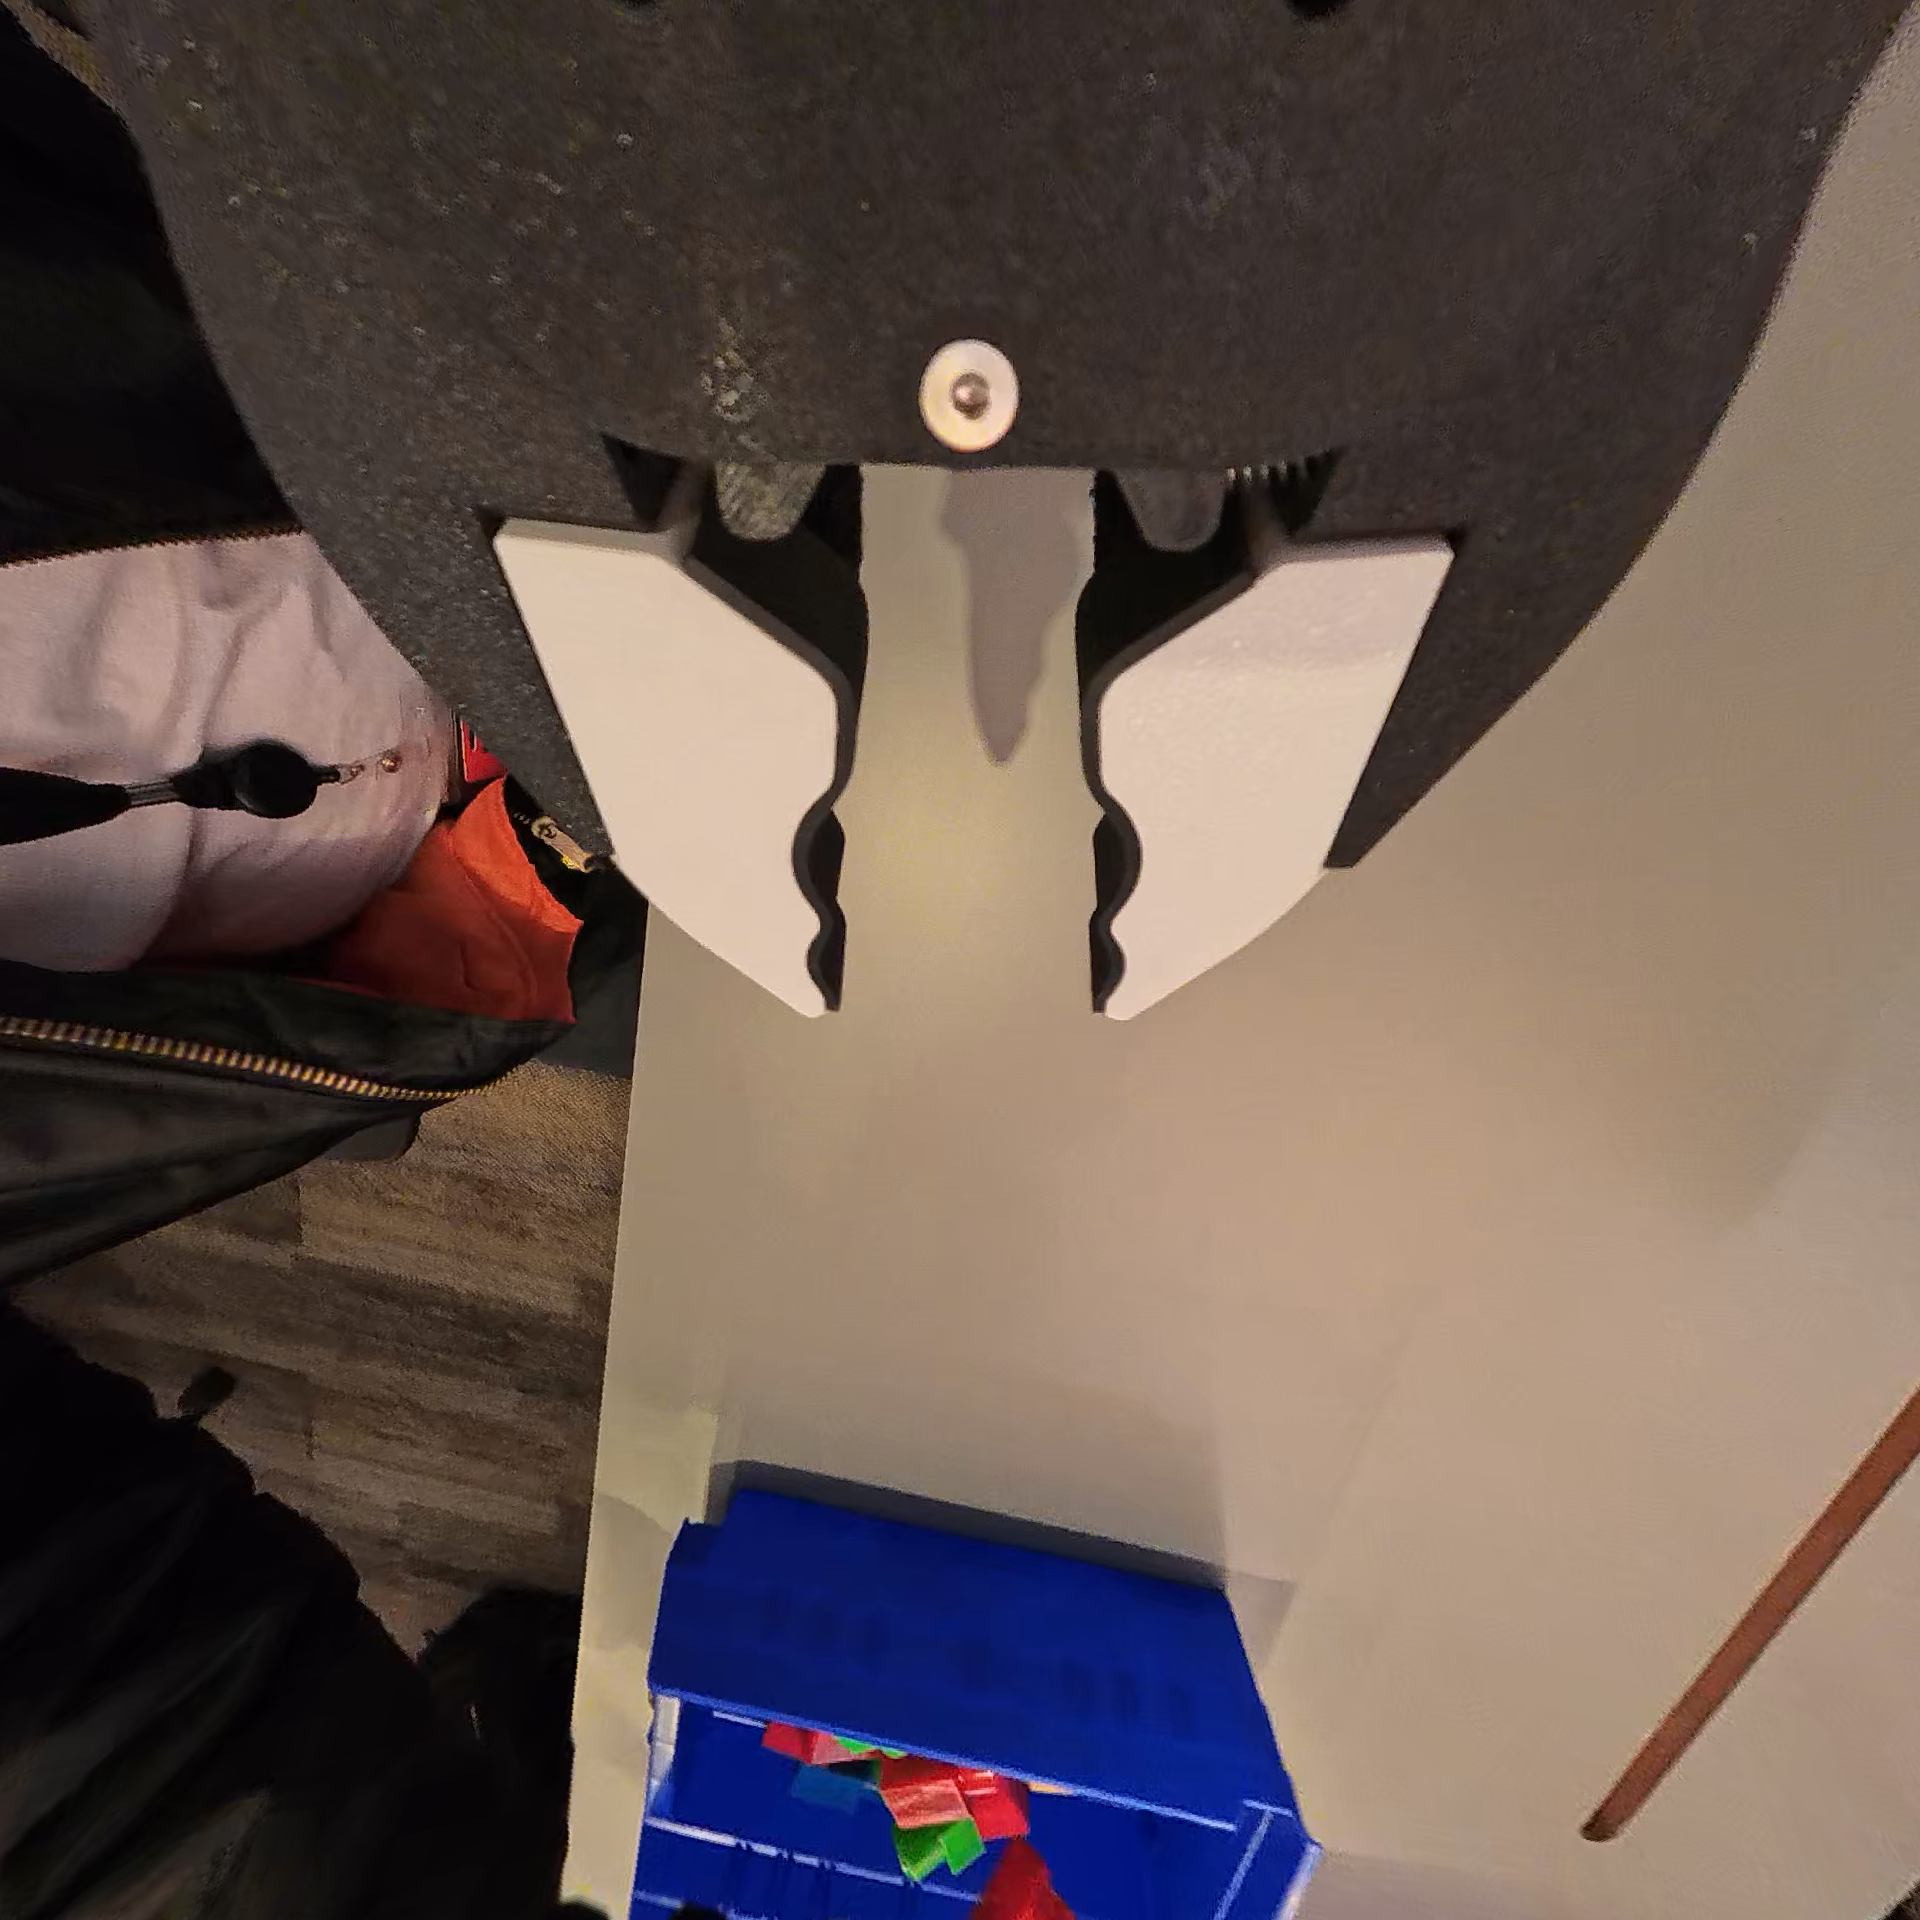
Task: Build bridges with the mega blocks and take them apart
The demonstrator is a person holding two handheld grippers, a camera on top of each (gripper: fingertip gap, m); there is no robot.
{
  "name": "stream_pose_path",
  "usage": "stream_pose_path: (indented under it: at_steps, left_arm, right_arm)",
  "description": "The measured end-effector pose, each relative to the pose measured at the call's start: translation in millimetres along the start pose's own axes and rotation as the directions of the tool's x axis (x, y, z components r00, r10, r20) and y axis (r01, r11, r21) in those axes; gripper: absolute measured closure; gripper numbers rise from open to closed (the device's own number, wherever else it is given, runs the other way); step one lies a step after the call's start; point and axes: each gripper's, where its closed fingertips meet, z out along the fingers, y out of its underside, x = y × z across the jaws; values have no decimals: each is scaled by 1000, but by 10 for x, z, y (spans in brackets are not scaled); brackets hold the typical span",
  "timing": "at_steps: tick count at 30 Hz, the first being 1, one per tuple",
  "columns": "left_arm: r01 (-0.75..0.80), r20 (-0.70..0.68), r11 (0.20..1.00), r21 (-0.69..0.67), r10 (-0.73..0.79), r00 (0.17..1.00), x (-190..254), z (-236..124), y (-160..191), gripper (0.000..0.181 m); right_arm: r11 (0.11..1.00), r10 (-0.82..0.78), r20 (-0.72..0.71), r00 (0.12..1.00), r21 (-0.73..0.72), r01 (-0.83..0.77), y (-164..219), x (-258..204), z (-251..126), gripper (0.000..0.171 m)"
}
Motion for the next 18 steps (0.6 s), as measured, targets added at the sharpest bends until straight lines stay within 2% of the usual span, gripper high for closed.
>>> stream_pose_path:
  at_steps: [5,10,13,18]
  left_arm:
    - [52,61,997,50,-55,997,-106,-327,60,136]
    - [102,160,990,101,-117,980,-284,-769,249,136]
    - [148,227,978,148,-179,957,-440,-1102,435,136]
    - [233,365,950,208,-296,882,-765,-1713,905,137]
  right_arm:
    - [999,26,-19,999,-43,-27,120,88,63,136]
    - [998,40,-47,998,57,-38,-30,110,-111,133]
    - [994,42,-72,997,108,-34,-129,111,-258,129]
    - [985,33,-9,999,169,-31,-243,-163,-434,128]
